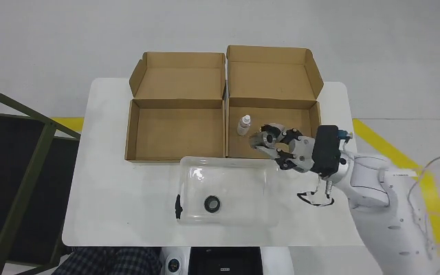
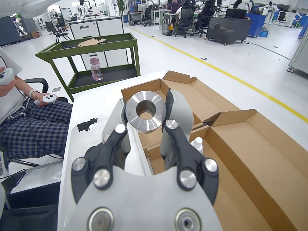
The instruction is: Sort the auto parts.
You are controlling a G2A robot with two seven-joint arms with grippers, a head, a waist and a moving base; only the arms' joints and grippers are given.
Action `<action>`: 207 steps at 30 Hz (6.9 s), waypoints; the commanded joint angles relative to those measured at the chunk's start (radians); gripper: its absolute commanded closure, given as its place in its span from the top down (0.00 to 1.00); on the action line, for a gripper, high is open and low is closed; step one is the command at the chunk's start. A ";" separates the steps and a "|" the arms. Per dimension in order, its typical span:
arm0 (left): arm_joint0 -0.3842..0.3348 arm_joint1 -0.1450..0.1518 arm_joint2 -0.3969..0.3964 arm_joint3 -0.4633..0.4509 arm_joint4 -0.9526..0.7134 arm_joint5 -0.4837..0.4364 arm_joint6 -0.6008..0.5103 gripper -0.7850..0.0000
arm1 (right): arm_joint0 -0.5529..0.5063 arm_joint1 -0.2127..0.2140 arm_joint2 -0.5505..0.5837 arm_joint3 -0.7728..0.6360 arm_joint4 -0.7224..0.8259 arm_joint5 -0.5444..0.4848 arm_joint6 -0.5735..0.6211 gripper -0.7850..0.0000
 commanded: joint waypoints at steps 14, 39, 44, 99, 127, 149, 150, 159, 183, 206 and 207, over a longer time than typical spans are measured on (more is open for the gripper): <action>0.000 0.000 0.000 0.000 0.000 0.000 0.000 1.00 | -0.025 0.008 0.023 -0.016 0.013 0.004 -0.021 0.00; 0.000 0.000 0.000 0.000 0.000 0.000 0.000 1.00 | 0.177 -0.031 -0.309 0.077 -0.213 0.165 0.084 0.00; 0.000 0.000 0.000 0.000 0.000 0.000 0.000 1.00 | 0.222 -0.046 -0.377 0.108 -0.256 0.211 0.098 0.00; 0.000 0.000 0.000 0.000 0.000 0.000 0.000 1.00 | 0.560 -0.224 -0.744 0.475 -0.388 0.426 0.361 0.20; 0.000 0.000 0.000 0.000 0.000 0.000 0.000 1.00 | 0.551 -0.240 -0.699 0.440 -0.410 0.377 0.391 0.36; 0.000 0.000 0.000 0.000 0.000 0.000 0.000 1.00 | 0.214 -0.144 -0.510 -0.005 -0.477 0.127 0.406 0.42; 0.000 0.000 0.000 0.000 0.000 0.000 0.000 1.00 | 0.197 -0.139 -0.501 -0.019 -0.478 0.112 0.404 0.43; 0.000 0.000 0.000 0.000 0.000 0.000 0.000 1.00 | 0.067 -0.100 -0.425 -0.099 -0.501 -0.004 0.389 0.47; 0.000 0.000 0.000 0.000 0.000 0.000 0.000 1.00 | 0.027 -0.072 -0.457 0.021 -0.643 -0.049 0.306 0.61; 0.000 0.000 0.000 0.000 0.000 0.000 0.000 1.00 | 0.128 -0.100 -0.608 0.138 -0.648 0.003 0.292 0.60; 0.000 0.000 0.000 0.000 0.000 0.000 0.000 1.00 | 0.131 -0.100 -0.609 0.140 -0.646 0.004 0.291 0.56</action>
